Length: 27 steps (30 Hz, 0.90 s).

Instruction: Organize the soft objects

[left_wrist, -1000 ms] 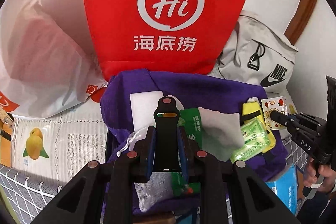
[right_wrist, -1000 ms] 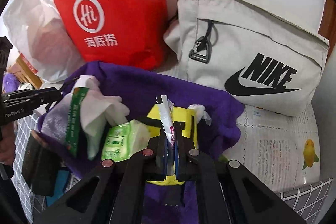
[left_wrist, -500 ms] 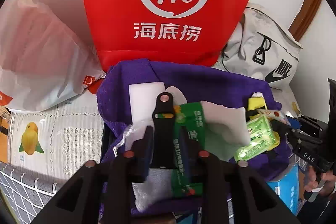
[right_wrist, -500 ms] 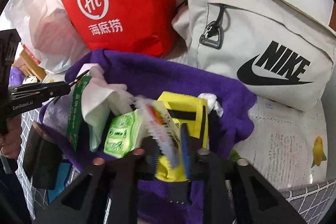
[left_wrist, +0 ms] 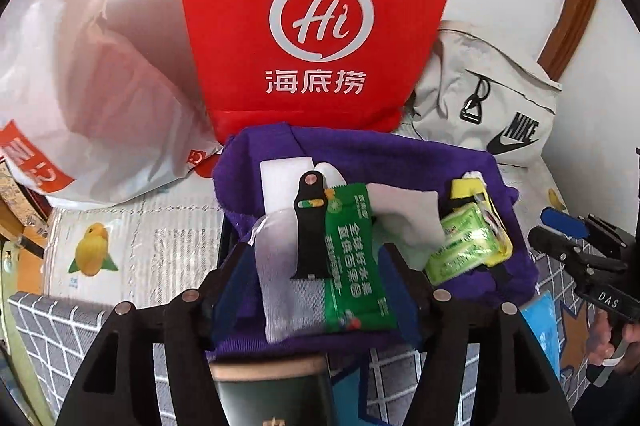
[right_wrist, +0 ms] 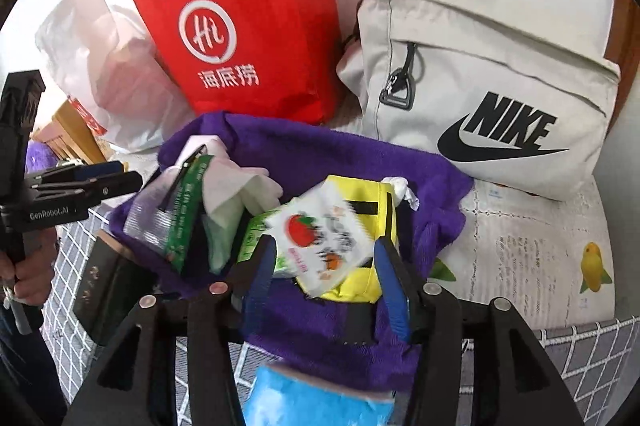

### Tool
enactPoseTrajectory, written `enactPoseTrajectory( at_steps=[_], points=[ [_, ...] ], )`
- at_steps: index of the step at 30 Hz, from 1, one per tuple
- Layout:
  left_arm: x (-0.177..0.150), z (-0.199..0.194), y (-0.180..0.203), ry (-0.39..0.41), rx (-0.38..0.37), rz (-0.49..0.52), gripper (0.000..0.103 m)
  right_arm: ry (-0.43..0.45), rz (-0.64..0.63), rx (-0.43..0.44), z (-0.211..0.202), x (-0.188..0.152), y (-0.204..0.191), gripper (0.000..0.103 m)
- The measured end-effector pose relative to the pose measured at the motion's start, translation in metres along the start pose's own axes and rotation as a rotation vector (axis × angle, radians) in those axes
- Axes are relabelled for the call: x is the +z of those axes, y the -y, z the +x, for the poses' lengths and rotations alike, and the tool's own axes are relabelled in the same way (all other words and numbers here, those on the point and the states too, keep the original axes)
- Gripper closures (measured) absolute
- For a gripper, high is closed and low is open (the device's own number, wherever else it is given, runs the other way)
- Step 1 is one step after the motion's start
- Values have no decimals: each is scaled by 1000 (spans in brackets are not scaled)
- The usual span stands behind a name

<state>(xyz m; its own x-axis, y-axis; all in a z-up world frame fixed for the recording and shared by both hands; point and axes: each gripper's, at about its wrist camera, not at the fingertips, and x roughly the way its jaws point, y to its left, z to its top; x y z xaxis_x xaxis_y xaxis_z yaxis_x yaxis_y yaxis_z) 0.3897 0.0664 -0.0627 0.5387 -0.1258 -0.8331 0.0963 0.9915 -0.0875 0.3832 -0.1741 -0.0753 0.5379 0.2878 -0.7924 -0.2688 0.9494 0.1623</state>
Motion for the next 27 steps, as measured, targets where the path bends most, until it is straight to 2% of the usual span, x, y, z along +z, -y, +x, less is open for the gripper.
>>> enactPoseTrajectory(
  at_steps=[8,12,18,22,24,27],
  points=[
    [-24,-32,9,5,-2,-9,39,39,16,-4,-40,-14,-12,52],
    [-40,-55,15,30,1,-10,30,52,10,-27,-61,-26,-25,52],
    [-69,-85,22,40,22,-16,29,68,19,-24,-90,-48,-41,51],
    [-89,-108,29,74,45,-11,18,95,31,-28,-110,-68,-51,40],
    [-100,-121,33,96,66,-10,14,113,41,-39,-121,-78,-54,26],
    [-117,-137,40,125,68,11,11,133,44,-71,-135,-92,-59,23]
  ],
)
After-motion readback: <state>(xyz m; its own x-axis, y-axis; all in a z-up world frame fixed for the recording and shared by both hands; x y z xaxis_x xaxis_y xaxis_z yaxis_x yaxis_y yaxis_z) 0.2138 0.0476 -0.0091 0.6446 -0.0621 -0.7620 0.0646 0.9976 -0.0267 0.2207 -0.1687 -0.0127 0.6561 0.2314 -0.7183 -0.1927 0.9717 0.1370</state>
